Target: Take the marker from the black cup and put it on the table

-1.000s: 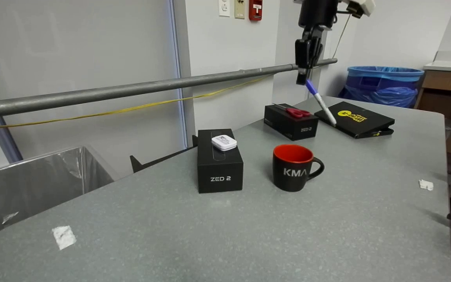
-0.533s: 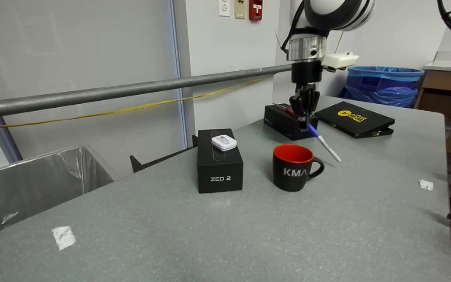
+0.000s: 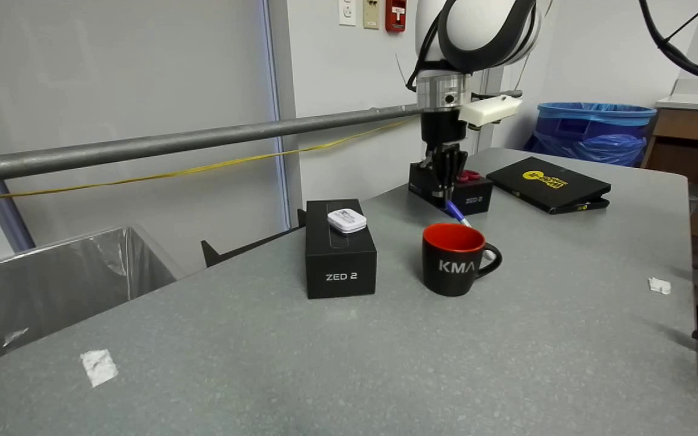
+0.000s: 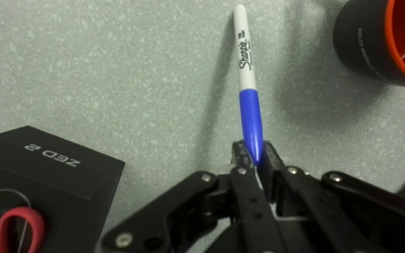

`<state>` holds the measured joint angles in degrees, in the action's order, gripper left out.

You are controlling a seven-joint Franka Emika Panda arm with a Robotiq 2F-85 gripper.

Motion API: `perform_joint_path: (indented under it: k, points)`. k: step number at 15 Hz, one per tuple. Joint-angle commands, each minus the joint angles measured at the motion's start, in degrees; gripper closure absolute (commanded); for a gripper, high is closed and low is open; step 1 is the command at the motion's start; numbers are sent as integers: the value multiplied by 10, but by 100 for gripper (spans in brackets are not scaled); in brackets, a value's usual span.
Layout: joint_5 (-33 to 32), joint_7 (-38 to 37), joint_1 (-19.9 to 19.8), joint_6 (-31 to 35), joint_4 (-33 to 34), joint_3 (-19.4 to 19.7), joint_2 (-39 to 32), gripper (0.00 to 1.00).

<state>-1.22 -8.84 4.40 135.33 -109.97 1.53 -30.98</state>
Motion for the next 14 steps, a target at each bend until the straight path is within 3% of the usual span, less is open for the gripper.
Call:
perform_joint_path:
  k: [1,3,4,6,12,14]
  points:
    - [-27,-43,19,-15,62,16,-43,98]
    - [-29,-53,23,-18,80,21,-57,96]
    - [-31,-55,25,-21,87,23,-63,68]
    - [-30,-61,29,-20,97,26,-69,60]
    - [-25,-62,31,-19,112,24,-68,11]
    - [-25,-61,31,-19,116,24,-66,0]
